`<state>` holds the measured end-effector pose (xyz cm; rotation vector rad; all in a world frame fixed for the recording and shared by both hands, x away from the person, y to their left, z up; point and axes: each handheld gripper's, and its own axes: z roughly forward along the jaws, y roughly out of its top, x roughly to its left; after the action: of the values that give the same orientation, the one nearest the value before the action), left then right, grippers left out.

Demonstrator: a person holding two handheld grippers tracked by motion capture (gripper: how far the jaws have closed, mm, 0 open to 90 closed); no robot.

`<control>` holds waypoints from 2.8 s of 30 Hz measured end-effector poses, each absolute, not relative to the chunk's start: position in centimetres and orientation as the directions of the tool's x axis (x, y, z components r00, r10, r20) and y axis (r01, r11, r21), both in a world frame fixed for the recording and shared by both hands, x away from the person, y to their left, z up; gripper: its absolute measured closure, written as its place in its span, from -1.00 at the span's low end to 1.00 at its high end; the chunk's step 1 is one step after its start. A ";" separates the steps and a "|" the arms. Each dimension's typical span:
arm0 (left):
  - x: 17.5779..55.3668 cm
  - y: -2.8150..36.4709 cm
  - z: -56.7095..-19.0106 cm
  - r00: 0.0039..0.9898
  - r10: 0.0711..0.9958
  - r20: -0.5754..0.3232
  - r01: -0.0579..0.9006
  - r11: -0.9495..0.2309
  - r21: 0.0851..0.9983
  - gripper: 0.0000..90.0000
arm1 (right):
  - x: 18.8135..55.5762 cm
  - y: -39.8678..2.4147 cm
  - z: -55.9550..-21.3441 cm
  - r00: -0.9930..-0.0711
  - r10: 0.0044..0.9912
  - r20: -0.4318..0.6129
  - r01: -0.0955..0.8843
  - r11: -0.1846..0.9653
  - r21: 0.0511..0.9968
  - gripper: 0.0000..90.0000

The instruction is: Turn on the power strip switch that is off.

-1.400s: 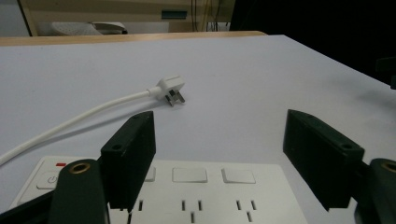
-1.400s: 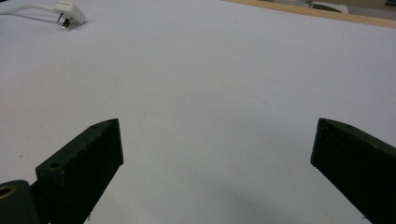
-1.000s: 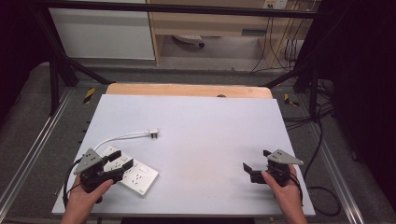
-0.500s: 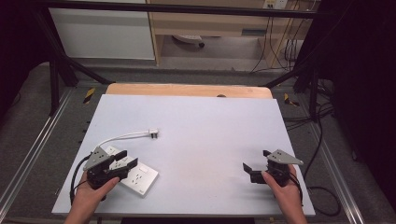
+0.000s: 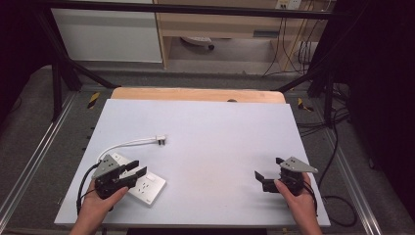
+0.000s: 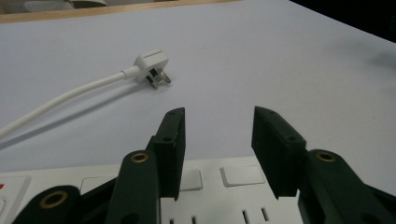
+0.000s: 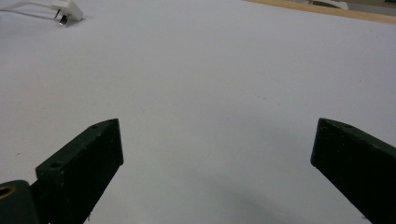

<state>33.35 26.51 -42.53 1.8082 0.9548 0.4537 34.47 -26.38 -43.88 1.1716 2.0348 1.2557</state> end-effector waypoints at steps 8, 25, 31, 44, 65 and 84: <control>33.3 26.4 -42.6 0.632 0.765 -0.123 0.403 -0.189 0.896 0.47 | 34.5 -26.4 -43.9 -0.522 0.852 0.040 0.419 0.216 0.882 -0.94; 33.4 25.9 -43.1 0.679 0.723 -0.129 0.418 -0.235 0.877 0.78 | 34.5 -26.3 -43.9 -0.524 0.851 0.034 0.419 0.223 0.880 -0.94; 33.5 25.7 -43.4 0.690 0.713 -0.127 0.425 -0.257 0.868 0.84 | 34.4 -26.4 -43.9 -0.525 0.850 0.036 0.419 0.222 0.880 -0.94; 33.7 25.4 -43.9 0.701 0.704 -0.112 0.438 -0.301 0.847 0.94 | 34.5 -26.4 -43.9 -0.527 0.849 0.033 0.417 0.225 0.880 -0.94; 34.1 25.5 -44.1 0.694 0.714 -0.095 0.443 -0.320 0.837 1.00 | 34.5 -26.3 -43.9 -0.528 0.849 0.033 0.418 0.225 0.880 -0.94; 34.2 25.5 -44.4 0.690 0.716 -0.105 0.454 -0.314 0.834 1.00 | 34.5 -26.3 -43.9 -0.528 0.848 0.033 0.419 0.226 0.879 -0.94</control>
<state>34.18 25.55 -44.37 1.9669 0.9036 0.3544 34.47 -26.34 -43.92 1.1638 2.0472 1.2470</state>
